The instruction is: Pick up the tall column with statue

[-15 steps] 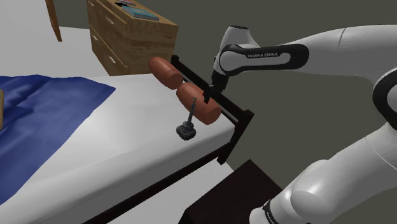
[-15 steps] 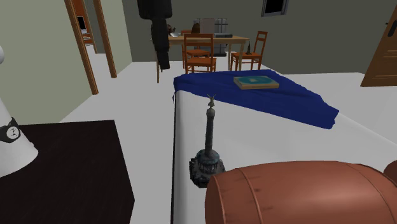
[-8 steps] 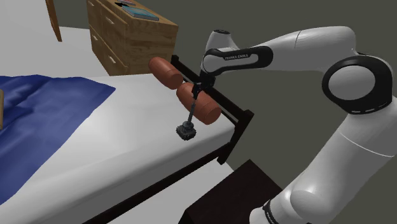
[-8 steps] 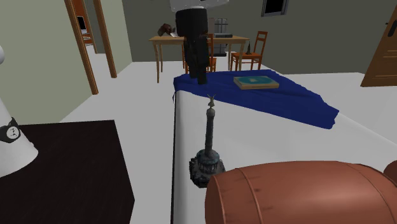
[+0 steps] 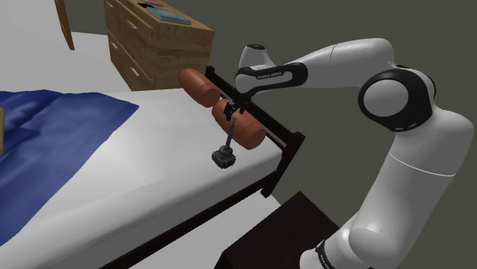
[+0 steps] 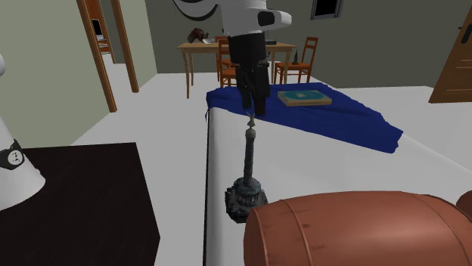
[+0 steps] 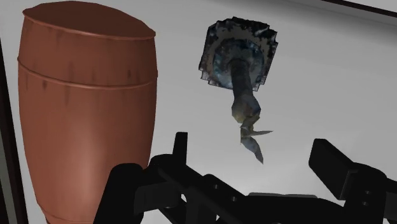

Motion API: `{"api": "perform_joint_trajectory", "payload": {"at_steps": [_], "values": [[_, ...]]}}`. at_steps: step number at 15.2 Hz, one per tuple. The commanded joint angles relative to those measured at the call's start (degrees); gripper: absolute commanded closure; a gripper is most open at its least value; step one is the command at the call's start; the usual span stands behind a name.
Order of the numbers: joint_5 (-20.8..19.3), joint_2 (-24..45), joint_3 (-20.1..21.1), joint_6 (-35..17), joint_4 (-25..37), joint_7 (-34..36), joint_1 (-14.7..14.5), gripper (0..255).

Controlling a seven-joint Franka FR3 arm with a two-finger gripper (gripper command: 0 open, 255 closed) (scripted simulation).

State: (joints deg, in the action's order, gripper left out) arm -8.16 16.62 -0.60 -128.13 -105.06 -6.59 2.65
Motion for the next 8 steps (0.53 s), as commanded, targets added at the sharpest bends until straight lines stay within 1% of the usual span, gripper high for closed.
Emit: {"api": "perform_joint_trajectory", "payload": {"at_steps": [1,4,5,8], "values": [[-0.1,0.5,-0.1,-1.4,-0.8,0.1,0.0,0],[-0.2,1.1,-0.1,-2.4,-1.3,0.3,0.0,0],[-0.2,1.2,-0.1,-2.3,-1.1,0.3,0.1,255],[-0.2,1.1,-0.1,-2.4,-1.2,0.2,0.1,255]]}}
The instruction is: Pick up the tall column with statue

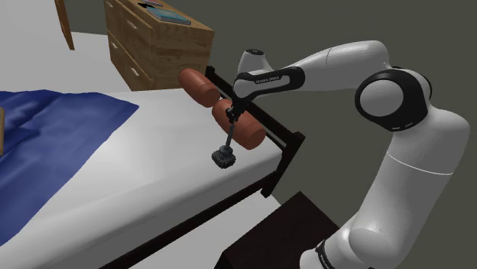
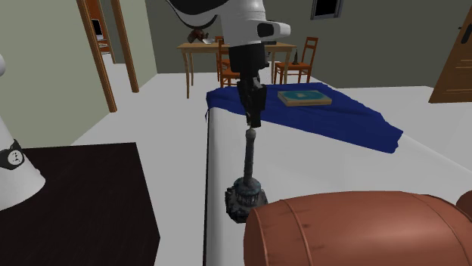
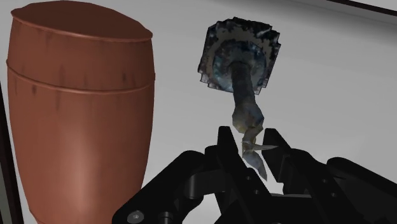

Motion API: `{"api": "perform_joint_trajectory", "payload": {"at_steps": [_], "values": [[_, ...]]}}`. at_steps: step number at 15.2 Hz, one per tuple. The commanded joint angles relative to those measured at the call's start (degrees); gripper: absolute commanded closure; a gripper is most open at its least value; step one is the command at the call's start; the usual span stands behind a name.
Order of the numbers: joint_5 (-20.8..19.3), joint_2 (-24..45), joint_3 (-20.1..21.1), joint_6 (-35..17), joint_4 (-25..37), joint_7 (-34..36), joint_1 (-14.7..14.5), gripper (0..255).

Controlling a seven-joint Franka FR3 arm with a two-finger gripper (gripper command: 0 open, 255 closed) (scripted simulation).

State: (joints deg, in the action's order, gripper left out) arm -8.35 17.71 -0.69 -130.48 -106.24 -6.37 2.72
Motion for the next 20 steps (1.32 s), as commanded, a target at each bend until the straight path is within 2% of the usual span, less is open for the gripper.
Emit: {"api": "perform_joint_trajectory", "payload": {"at_steps": [1,6,20], "values": [[0.0,0.0,0.0,0.0,0.0,0.0,0.0,255],[0.0,0.0,0.0,-0.1,-0.2,0.1,0.0,255],[0.8,-4.0,0.2,9.4,5.4,-1.3,0.0,255]]}}
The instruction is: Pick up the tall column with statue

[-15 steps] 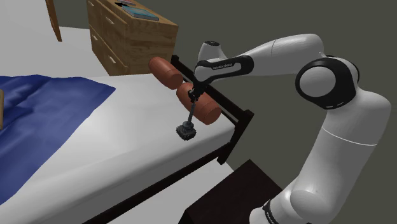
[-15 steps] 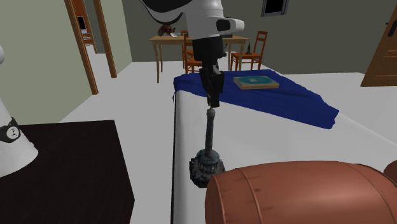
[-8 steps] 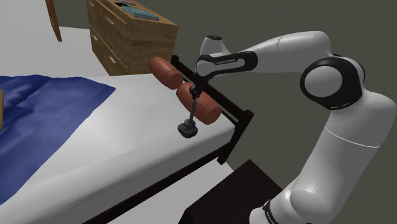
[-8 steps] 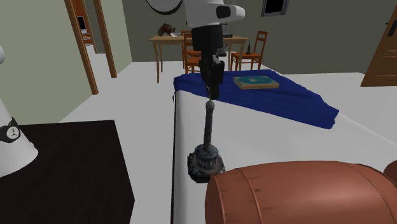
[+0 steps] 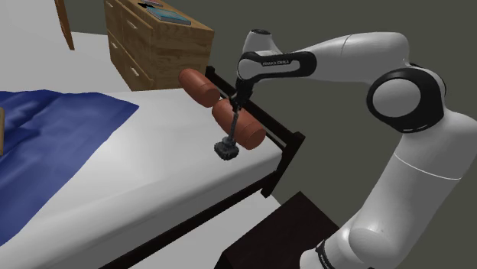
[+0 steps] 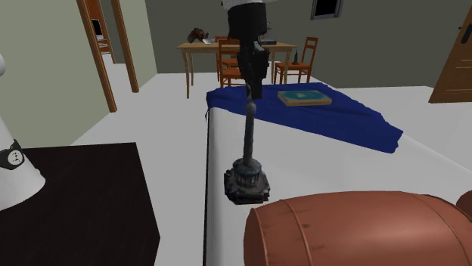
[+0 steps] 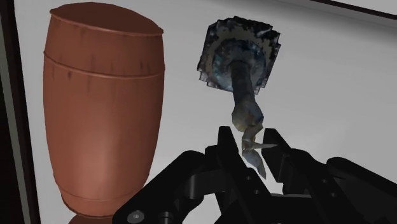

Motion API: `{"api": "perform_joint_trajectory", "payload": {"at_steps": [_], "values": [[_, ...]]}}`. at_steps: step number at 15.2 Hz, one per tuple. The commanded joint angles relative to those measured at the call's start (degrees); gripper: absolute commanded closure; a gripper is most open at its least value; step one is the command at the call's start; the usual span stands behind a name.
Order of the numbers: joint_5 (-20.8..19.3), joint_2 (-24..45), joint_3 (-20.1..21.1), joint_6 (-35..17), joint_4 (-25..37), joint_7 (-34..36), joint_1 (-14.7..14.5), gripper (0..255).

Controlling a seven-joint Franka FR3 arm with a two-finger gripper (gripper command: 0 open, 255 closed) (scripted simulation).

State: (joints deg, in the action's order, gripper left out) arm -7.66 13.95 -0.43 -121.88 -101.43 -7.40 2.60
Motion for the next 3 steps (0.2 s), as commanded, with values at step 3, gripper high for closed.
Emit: {"api": "perform_joint_trajectory", "payload": {"at_steps": [3], "values": [[0.1,-0.4,0.0,1.6,1.2,-0.3,0.1,255]]}}
